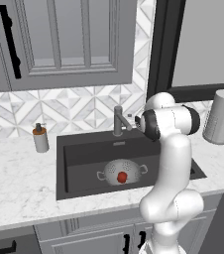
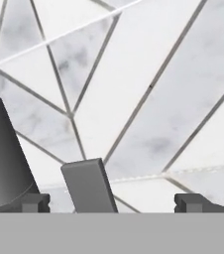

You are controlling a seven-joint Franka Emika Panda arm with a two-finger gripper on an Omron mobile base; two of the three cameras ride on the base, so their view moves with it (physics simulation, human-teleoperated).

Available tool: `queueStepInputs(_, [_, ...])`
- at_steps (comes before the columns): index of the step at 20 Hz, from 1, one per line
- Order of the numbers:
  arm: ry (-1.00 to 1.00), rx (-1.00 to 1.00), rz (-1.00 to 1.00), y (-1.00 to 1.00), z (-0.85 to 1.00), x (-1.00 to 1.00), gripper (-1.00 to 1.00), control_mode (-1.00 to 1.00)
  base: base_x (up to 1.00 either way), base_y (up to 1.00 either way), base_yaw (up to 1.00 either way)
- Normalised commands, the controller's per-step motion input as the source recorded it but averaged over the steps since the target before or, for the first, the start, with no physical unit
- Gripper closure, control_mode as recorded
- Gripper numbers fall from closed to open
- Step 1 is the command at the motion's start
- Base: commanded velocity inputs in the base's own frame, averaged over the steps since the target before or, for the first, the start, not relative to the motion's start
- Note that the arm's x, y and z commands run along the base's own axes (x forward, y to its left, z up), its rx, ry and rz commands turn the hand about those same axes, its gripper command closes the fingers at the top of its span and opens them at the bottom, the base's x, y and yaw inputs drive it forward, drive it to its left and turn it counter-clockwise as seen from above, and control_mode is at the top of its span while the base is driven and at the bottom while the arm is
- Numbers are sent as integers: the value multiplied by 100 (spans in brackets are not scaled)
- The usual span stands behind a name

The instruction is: Put the colander in the sink, put the apple in the colander, and turn on the sink faucet and pour water over the colander.

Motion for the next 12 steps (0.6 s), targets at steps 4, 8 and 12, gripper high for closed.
queueStepInputs(4, [0,0,0,2,-10,14,-100,-100,0,0,0])
queueStepInputs(8, [0,0,0,0,-1,18,-100,-100,0,0,0])
queueStepInputs(12, [1,0,0,0,0,2,-100,-100,0,0,0])
